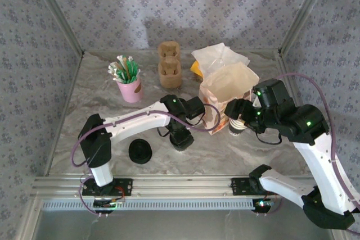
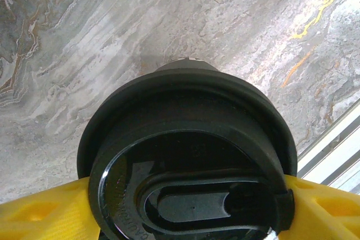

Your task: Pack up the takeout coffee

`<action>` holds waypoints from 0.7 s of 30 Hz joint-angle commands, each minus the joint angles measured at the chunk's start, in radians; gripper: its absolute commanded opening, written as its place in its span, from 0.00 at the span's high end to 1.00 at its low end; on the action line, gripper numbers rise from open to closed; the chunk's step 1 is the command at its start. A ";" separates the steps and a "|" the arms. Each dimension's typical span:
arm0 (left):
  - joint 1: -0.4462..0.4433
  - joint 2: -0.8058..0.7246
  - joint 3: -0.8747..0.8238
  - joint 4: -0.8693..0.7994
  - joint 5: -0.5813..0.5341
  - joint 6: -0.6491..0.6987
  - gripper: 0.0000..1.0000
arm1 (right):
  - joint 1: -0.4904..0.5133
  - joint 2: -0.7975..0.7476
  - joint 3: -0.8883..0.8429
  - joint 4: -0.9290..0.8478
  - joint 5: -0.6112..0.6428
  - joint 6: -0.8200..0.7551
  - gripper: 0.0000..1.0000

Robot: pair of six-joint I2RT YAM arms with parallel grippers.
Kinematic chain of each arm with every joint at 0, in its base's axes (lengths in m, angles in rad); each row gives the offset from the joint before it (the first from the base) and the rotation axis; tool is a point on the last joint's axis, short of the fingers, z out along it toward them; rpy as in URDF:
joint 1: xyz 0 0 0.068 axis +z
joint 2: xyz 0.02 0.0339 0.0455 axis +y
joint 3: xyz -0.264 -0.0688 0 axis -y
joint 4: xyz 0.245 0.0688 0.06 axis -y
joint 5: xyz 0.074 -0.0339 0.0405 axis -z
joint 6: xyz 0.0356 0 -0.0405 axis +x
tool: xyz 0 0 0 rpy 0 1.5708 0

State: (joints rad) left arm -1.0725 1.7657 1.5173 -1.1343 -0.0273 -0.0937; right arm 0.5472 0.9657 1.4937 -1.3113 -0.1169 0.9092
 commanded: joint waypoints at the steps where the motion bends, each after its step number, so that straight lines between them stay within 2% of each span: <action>1: 0.009 0.062 -0.014 -0.021 -0.036 0.020 0.27 | -0.009 -0.013 -0.010 0.003 -0.006 -0.010 0.25; 21: 0.019 0.115 -0.126 0.064 0.013 -0.012 0.31 | -0.083 0.010 -0.010 -0.015 -0.059 -0.060 0.25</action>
State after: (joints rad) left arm -1.0668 1.7691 1.4834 -1.1019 -0.0174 -0.0902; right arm 0.4793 0.9733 1.4834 -1.3090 -0.1539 0.8745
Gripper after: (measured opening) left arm 0.686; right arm 0.750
